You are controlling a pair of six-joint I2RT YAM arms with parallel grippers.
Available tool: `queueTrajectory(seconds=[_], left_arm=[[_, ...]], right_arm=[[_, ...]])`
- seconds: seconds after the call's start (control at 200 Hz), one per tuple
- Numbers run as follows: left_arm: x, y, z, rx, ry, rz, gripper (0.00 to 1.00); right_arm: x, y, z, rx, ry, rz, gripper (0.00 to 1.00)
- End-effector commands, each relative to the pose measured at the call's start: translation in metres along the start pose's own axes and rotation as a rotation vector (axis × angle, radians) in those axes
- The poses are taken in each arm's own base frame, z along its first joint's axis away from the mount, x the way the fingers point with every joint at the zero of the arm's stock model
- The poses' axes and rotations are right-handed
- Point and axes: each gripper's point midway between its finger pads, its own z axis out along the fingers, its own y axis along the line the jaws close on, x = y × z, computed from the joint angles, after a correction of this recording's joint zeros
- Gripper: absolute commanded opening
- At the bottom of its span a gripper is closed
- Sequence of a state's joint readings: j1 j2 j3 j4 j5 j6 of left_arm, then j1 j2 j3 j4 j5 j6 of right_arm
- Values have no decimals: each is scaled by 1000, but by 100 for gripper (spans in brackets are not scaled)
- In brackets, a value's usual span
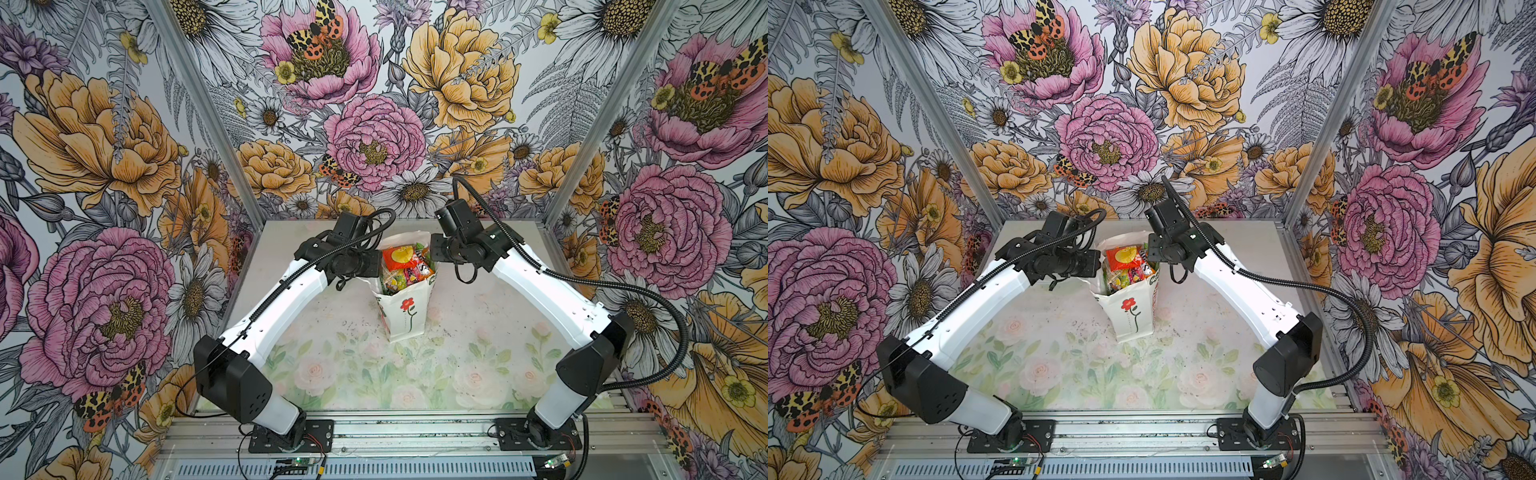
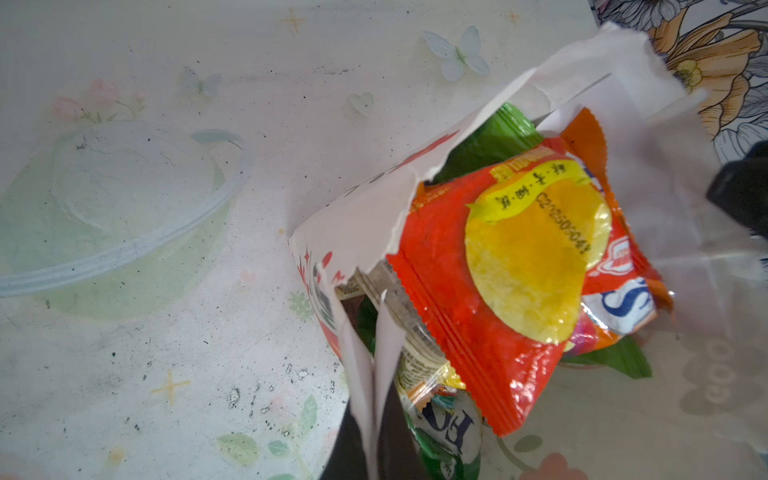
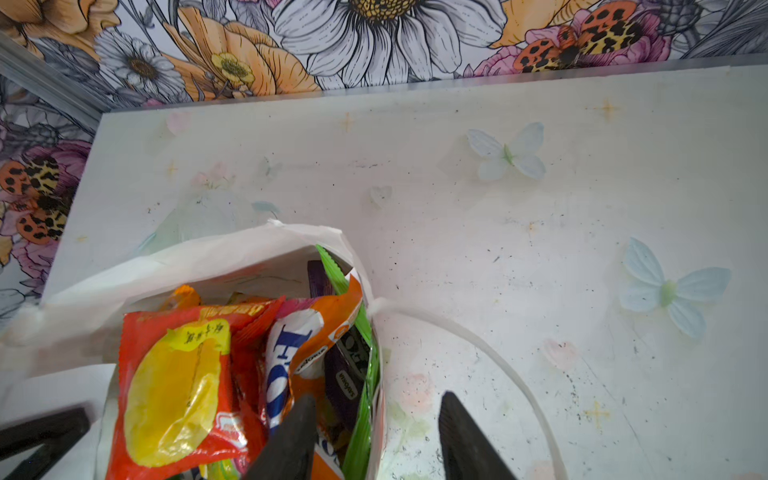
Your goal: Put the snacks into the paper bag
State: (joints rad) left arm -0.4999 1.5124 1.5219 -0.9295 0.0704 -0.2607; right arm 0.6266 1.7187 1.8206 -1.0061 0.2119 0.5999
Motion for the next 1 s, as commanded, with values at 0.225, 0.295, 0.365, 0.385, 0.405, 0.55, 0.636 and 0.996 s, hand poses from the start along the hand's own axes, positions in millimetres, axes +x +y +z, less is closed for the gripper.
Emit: queueTrajectory(seconds=[0.225,0.295,0.365,0.385,0.405,0.55,0.636,0.996], left_arm=[[-21,-2,-17,13,-98,6,0],[-28,-3,-11,26,-88,-7,0],[-41,-9,-19,50,-81,-47,0],[-48,-14,-26,64,-91,-51,0],[-53,-17,-32,74,-99,-54,0],[-82,-25,-81,19,-248,-54,0],[-69,-18,-64,-12,-202,-79,0],[-42,-26,13,-79,115,-45,0]], right_arm=[[2,15,16,-43,59,-34,10],[-14,24,4,-77,15,-33,0],[-35,36,-17,-126,-48,-29,0],[-40,38,-23,-137,-66,-25,0],[-45,39,-31,-146,-87,-22,0],[-66,31,-78,-145,-209,-3,0],[-57,24,-81,-148,-213,10,0],[-5,24,-21,-181,-49,49,0]])
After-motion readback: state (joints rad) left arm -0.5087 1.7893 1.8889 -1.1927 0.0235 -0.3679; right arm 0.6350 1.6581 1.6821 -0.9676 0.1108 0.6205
